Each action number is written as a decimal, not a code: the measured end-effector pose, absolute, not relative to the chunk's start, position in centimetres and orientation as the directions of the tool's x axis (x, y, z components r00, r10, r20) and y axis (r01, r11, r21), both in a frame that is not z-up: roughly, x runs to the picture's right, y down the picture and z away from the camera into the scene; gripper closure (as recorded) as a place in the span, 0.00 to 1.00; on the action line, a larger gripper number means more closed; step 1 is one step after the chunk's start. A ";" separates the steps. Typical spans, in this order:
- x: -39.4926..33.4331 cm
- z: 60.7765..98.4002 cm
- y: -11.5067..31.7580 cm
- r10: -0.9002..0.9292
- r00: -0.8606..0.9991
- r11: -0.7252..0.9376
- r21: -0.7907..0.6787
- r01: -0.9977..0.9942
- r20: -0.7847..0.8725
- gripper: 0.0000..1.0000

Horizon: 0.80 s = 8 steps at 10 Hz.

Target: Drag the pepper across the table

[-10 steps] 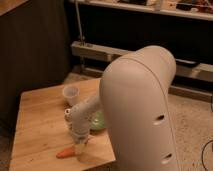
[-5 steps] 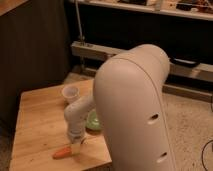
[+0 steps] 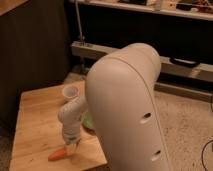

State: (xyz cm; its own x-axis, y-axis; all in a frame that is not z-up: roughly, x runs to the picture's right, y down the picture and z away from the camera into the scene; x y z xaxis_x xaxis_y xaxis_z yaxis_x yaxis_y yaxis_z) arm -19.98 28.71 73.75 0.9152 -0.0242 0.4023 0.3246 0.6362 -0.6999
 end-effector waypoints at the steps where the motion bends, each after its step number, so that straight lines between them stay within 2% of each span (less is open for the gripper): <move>1: -20.3 73.6 28.7 -0.028 0.914 0.637 -0.698 0.329 0.405 0.85; 8: -22.2 72.9 28.3 -0.065 0.904 0.637 -0.680 0.364 0.423 0.85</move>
State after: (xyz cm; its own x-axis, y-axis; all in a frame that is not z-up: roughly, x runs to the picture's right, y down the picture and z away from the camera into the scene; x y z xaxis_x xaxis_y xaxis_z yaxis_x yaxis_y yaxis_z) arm -22.19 28.28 72.93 0.9037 -0.0646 0.4232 0.3639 0.6367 -0.6799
